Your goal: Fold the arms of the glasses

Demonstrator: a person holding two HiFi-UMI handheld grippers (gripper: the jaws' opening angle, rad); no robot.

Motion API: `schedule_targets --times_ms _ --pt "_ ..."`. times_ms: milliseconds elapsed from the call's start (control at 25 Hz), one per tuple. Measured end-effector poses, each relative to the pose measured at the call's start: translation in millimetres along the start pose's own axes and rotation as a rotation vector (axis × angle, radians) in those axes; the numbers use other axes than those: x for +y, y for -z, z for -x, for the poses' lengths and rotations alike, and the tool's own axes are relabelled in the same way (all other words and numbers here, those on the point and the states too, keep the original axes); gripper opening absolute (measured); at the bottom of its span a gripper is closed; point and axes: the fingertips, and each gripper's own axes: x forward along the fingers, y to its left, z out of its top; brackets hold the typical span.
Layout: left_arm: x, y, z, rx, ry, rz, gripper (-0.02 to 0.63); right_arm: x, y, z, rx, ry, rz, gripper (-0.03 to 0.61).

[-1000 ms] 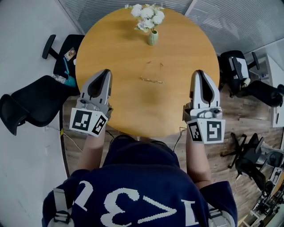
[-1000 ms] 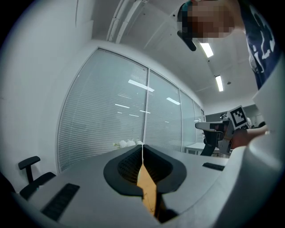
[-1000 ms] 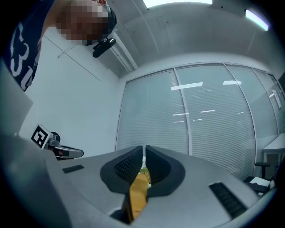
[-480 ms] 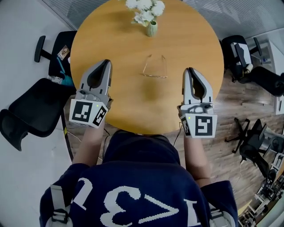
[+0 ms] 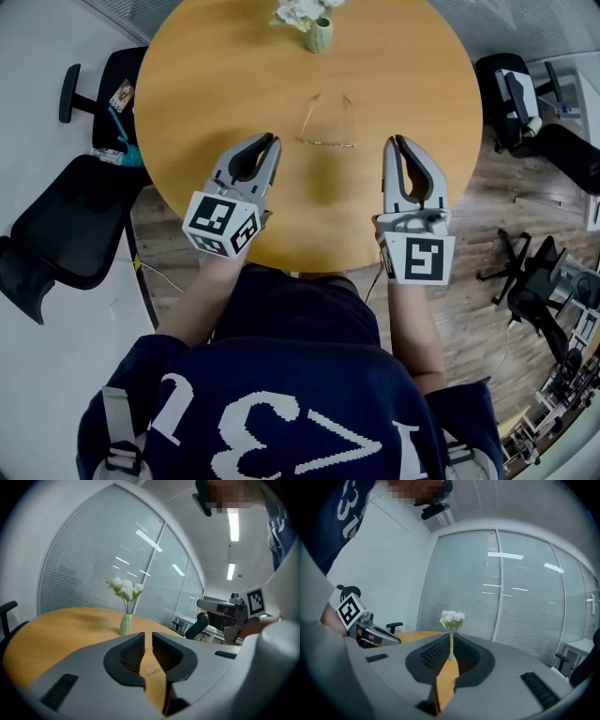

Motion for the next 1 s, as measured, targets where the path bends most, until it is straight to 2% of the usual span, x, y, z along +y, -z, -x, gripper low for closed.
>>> schedule_targets --times_ms 80,240,480,600,720,840,1000 --pt "-5 28 -13 0.064 0.013 0.068 0.132 -1 7 1 0.01 -0.008 0.001 0.04" --pt "-12 77 -34 0.159 0.027 0.223 0.135 -1 12 2 0.006 -0.016 -0.046 0.041" --pt "-23 126 -61 0.198 0.044 0.556 0.133 -7 24 7 0.014 -0.03 -0.054 0.04" --pt "-24 146 -73 0.189 0.04 0.719 0.133 -10 31 8 0.02 -0.038 -0.052 0.04" --pt "-25 153 -83 0.146 0.033 0.865 0.133 -12 34 9 0.03 -0.04 -0.071 0.041" --pt "-26 155 -92 0.094 0.019 0.944 0.127 -17 35 11 0.027 -0.04 -0.091 0.041" --pt "-32 156 -103 0.042 0.033 1.068 0.127 -21 42 13 0.038 -0.064 -0.062 0.04"
